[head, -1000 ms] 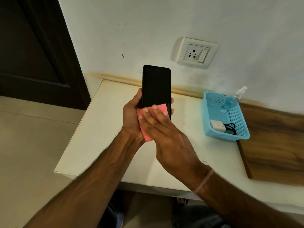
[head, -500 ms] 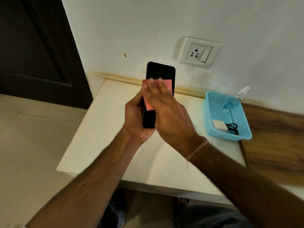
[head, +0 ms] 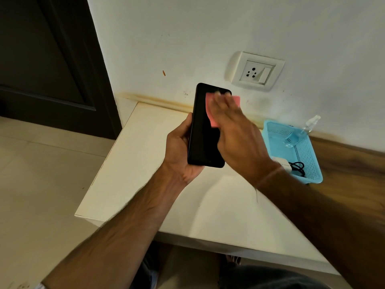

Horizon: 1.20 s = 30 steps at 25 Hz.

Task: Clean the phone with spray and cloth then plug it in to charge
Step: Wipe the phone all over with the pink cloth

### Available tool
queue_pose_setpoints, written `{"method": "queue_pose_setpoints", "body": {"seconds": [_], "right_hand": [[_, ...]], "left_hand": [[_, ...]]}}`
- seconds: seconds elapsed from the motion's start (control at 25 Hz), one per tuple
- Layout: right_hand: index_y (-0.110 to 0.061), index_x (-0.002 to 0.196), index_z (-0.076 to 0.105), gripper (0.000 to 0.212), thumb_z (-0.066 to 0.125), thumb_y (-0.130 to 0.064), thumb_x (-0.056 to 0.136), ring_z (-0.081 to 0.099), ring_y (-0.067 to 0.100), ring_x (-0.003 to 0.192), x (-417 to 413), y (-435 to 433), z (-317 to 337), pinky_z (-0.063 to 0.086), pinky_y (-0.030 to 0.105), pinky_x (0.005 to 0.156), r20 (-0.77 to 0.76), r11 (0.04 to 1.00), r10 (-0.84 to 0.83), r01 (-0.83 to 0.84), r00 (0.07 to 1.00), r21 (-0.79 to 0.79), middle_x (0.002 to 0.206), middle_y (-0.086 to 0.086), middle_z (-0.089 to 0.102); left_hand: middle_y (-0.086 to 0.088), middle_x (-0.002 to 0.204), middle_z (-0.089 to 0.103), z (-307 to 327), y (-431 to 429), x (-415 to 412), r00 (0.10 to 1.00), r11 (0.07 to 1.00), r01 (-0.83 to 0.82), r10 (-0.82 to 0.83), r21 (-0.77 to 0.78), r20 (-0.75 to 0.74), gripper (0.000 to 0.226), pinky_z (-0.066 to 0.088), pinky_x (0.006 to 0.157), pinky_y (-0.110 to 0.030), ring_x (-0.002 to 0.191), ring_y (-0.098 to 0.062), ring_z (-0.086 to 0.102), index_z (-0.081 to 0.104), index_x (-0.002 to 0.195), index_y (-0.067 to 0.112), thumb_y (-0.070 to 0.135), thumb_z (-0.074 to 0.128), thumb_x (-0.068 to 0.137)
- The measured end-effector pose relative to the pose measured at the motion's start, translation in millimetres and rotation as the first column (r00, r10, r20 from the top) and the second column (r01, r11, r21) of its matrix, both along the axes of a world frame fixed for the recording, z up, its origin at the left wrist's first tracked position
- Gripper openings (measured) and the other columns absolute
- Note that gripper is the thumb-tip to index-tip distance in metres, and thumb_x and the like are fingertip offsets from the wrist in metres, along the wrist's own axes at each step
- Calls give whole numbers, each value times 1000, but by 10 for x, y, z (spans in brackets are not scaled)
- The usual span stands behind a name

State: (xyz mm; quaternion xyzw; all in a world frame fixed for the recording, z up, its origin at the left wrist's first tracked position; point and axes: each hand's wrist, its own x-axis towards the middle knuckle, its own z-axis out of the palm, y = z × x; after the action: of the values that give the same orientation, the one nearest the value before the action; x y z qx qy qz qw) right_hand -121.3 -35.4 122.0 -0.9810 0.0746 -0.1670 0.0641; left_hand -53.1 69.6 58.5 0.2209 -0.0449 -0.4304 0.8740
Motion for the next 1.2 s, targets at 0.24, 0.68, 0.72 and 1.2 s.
{"method": "queue_pose_setpoints", "body": {"seconds": [0.24, 0.68, 0.72, 1.2], "right_hand": [[-14, 151, 25, 63, 42, 0, 93, 11, 21, 148, 270, 268, 7, 29, 37, 114, 37, 999, 30, -31, 999, 13, 159, 2, 23], [-14, 151, 29, 64, 45, 1, 91, 16, 20, 148, 83, 19, 55, 33, 41, 111, -15, 998, -45, 46, 999, 35, 158, 2, 25], [-13, 150, 30, 61, 44, 0, 92, 18, 21, 147, 189, 59, 85, 32, 41, 112, -4, 997, -65, 65, 998, 35, 158, 3, 26], [0, 142, 41, 52, 42, 8, 90, 28, 33, 142, -528, 356, -471, 31, 49, 113, 75, 984, 177, -176, 981, -22, 150, 16, 37]], "left_hand": [[-15, 131, 68, -7, 9, 9, 999, 1000, -28, 28, -3, -44, 43, 47, 109, -48, 127, -34, 63, 69, 131, 10, 37, 45, 106], [-9, 108, 77, -15, -17, -28, 1000, 1000, -14, 15, 19, -20, 38, 60, 91, -39, 98, -26, 75, 78, 114, 12, 39, 55, 99], [-9, 109, 77, -14, -13, -31, 1000, 999, -25, 26, 37, -16, 38, 58, 92, -41, 99, -27, 74, 78, 114, 14, 39, 55, 99], [-26, 128, 59, 21, 39, 38, 991, 997, 82, -81, 4, -107, 69, 51, 101, -43, 105, -34, 65, 52, 146, 2, 47, 55, 95]]}}
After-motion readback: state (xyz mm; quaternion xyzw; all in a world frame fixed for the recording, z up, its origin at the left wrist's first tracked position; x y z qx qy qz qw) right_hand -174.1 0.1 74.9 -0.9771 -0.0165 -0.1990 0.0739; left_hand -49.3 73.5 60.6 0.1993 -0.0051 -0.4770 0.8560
